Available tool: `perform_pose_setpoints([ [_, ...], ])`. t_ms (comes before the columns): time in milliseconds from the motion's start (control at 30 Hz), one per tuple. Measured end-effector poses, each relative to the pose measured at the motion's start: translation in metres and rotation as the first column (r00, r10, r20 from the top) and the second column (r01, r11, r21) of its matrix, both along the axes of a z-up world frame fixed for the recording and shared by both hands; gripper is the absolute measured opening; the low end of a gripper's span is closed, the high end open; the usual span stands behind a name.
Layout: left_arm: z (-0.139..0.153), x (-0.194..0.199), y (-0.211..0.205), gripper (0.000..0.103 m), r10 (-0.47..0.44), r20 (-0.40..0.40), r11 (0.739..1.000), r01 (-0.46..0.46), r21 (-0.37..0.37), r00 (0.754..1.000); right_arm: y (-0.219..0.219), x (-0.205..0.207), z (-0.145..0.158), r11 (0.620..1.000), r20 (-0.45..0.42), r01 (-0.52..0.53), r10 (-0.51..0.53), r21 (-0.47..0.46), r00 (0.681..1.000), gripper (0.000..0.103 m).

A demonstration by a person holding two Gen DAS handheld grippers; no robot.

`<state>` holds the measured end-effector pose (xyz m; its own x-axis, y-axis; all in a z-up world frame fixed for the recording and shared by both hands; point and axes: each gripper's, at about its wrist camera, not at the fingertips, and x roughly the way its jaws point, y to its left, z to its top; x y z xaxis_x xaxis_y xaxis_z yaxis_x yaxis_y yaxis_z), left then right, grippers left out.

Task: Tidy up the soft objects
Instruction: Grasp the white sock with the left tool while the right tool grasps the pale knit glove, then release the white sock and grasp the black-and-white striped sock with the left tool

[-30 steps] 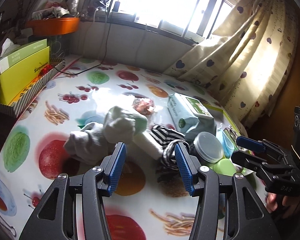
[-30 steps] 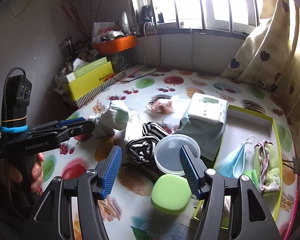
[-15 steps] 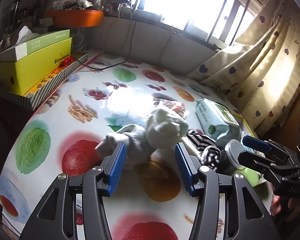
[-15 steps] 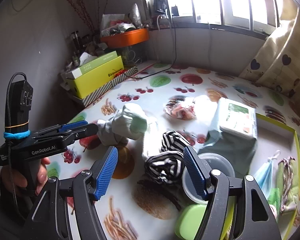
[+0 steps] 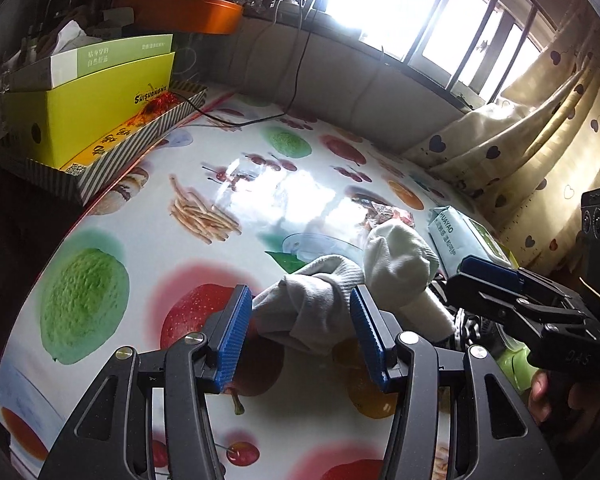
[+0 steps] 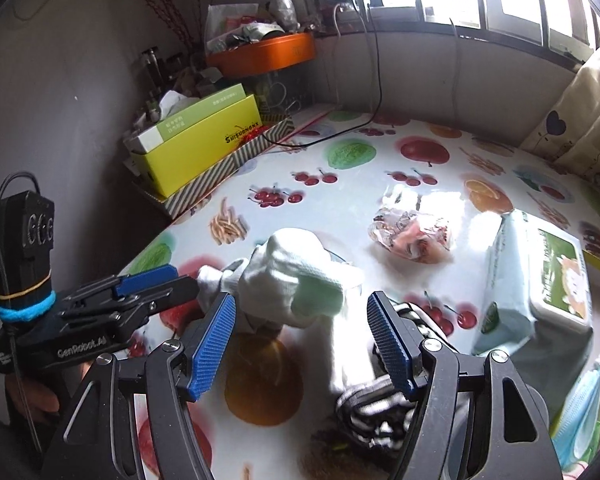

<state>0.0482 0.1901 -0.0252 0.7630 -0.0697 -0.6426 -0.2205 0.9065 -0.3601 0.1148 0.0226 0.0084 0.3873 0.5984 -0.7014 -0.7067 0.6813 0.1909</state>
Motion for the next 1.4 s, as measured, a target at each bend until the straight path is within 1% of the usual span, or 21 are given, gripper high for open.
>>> perform_pose_setpoints([
  [167,-0.004,0.005,0.008,0.052,-0.002,-0.001,1.000,0.002,-0.019,1.000,0.015,0.017,-0.009,1.000,-0.039,0.017,-0.016,0.014,0.999,0.069],
  [333,-0.007,0.009,0.013,0.052,-0.003,-0.001,0.999,0.003,-0.037,1.000,0.029,0.024,-0.020,1.000,-0.065,0.001,-0.002,-0.014,0.998,0.068],
  [367,-0.009,0.010,0.014,0.052,-0.004,-0.003,0.999,0.004,-0.041,1.000,0.030,0.022,-0.020,1.000,-0.056,-0.002,0.001,-0.015,0.998,0.055],
  [400,-0.010,0.010,0.015,0.052,-0.006,-0.005,0.999,0.005,-0.046,1.000,0.031,0.021,-0.020,1.000,-0.046,-0.005,0.004,-0.021,0.999,0.039],
  [467,-0.011,0.011,0.015,0.052,-0.008,-0.008,0.999,0.008,-0.050,1.000,0.032,0.017,-0.018,1.000,-0.027,-0.018,0.017,-0.026,0.999,0.027],
  [500,-0.012,0.012,0.014,0.052,-0.011,-0.008,0.999,0.011,-0.051,1.000,0.032,0.015,-0.017,0.999,-0.017,-0.020,0.019,-0.028,1.000,0.026],
  [567,-0.011,0.012,0.013,0.052,-0.017,-0.008,0.999,0.017,-0.049,1.000,0.031,0.011,-0.012,0.999,0.009,-0.026,0.026,-0.030,1.000,0.024],
  [700,-0.008,0.014,0.011,0.052,-0.025,-0.003,0.999,0.025,-0.034,1.000,0.023,0.004,0.002,1.000,0.044,-0.030,0.030,0.005,0.999,0.024],
  [833,-0.008,0.022,0.009,0.052,-0.040,-0.007,0.999,0.040,-0.022,0.999,0.008,0.000,0.019,0.999,0.079,-0.009,0.006,0.038,0.997,0.024],
  [967,-0.007,0.029,0.006,0.052,-0.062,-0.009,0.998,0.062,-0.008,0.998,-0.005,-0.001,0.027,0.999,0.095,0.016,-0.020,0.050,0.995,0.024],
  [1167,0.007,0.028,-0.004,0.052,-0.078,0.025,0.997,0.078,-0.009,0.997,-0.025,-0.001,0.037,0.996,0.115,0.060,-0.068,0.073,0.991,0.024],
  [1300,0.016,0.031,-0.029,0.053,-0.143,0.041,0.989,0.144,-0.018,0.989,-0.042,0.000,0.044,0.992,0.127,0.096,-0.107,0.088,0.986,0.024],
  [1400,0.012,0.038,-0.052,0.052,-0.206,0.026,0.977,0.208,-0.048,0.978,-0.055,-0.002,0.047,0.989,0.139,0.117,-0.129,0.094,0.982,0.024],
])
